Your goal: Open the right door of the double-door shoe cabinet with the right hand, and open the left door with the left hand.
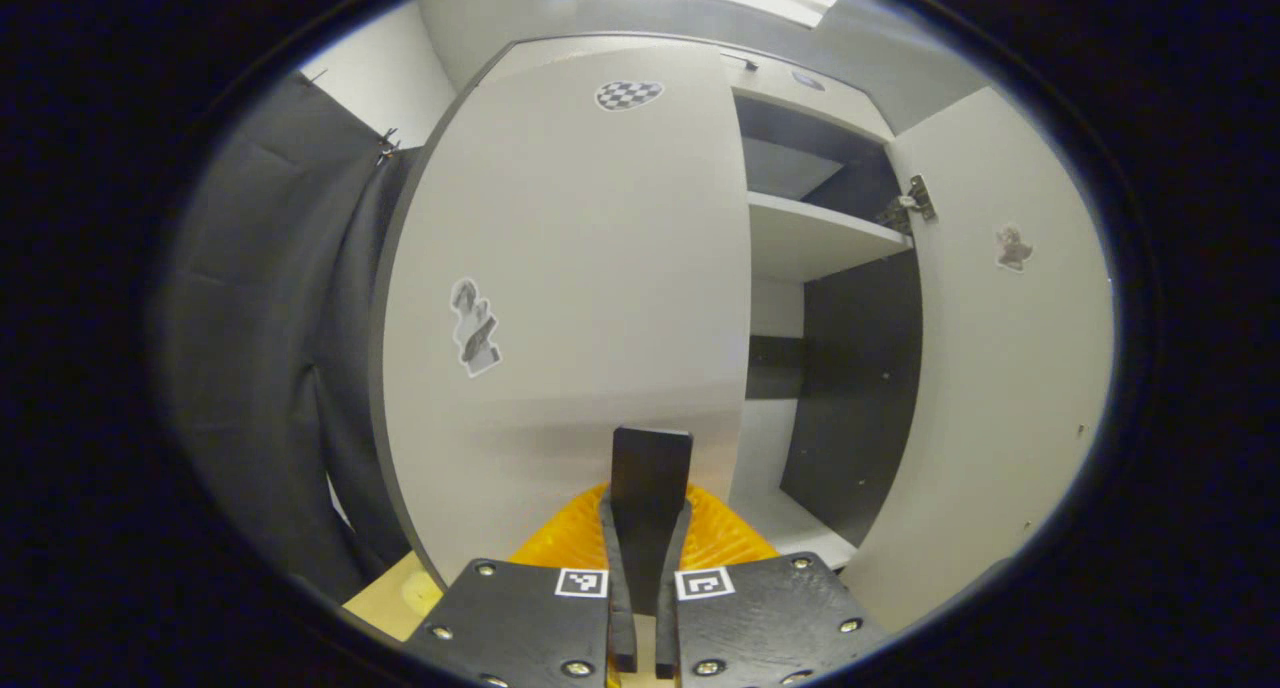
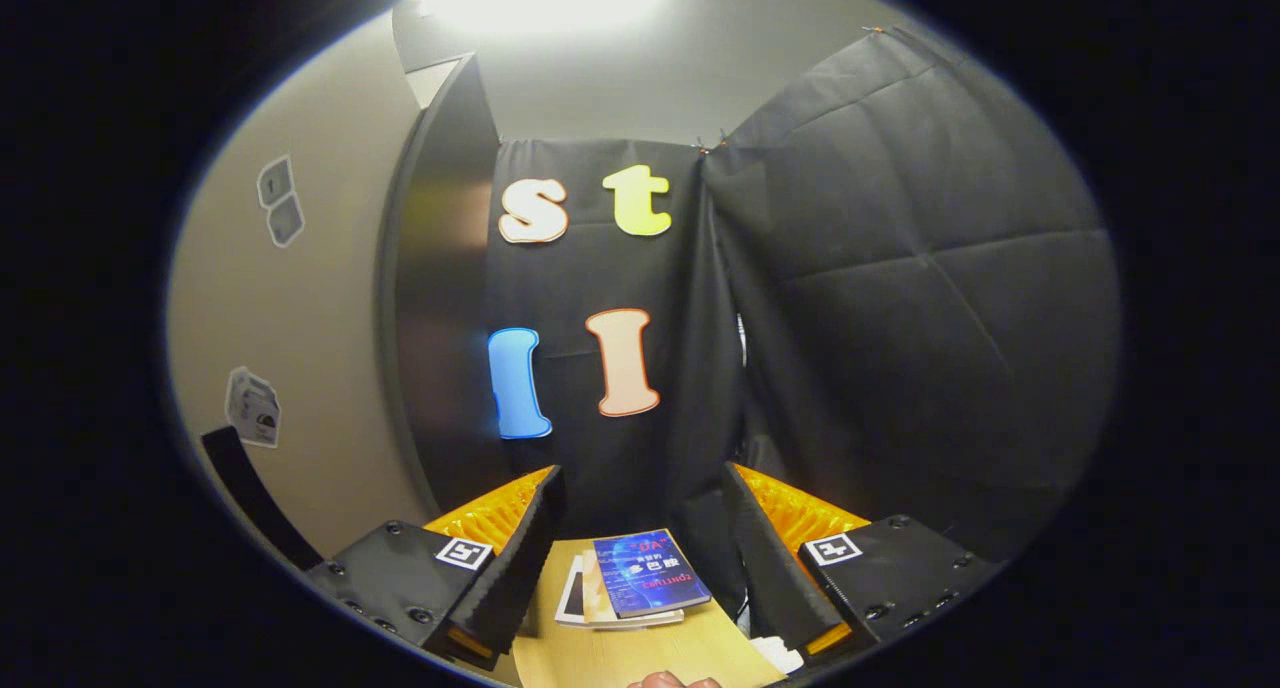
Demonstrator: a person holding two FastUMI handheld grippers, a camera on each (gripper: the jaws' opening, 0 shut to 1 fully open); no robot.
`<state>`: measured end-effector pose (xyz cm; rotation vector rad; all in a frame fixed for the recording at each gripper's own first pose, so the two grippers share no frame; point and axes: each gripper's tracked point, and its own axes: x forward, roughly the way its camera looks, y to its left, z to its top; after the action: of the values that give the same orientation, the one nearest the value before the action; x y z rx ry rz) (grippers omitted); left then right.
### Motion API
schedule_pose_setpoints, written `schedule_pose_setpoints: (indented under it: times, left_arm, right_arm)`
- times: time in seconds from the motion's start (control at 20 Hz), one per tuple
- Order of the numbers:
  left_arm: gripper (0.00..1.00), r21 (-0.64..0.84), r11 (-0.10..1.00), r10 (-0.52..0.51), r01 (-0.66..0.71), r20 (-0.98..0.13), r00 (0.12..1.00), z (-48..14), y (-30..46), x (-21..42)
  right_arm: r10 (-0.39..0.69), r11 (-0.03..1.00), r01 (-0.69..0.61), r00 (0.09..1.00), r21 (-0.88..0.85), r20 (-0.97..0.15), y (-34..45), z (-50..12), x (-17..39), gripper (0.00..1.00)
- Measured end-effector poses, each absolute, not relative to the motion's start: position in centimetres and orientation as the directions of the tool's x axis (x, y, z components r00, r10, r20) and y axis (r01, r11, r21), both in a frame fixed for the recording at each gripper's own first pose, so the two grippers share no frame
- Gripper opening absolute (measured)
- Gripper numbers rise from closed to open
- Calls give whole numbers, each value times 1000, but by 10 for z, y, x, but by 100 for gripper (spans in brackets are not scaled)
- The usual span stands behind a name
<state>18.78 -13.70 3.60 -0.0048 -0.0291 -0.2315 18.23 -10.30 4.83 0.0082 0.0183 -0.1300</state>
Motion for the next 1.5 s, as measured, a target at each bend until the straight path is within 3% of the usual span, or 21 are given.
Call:
schedule_pose_setpoints:
  times: [0.2, 0.55, 1.5]
  left_arm:
    - [10, 0, 954, -299, 299, 25, 954, 40, -126, 168]
    - [10, 4, 937, -350, 350, 33, 936, 39, -106, 151]
    - [8, -51, 951, -301, 304, 68, 951, 44, -46, 137]
  right_arm:
    - [-208, 976, 209, 978, 55, -13, -93, 49, 132, 98]
    - [-255, 958, 261, 965, 114, -64, -74, 30, 68, 98]
    - [-224, 974, 224, 975, 38, -17, 14, 30, 35, 97]
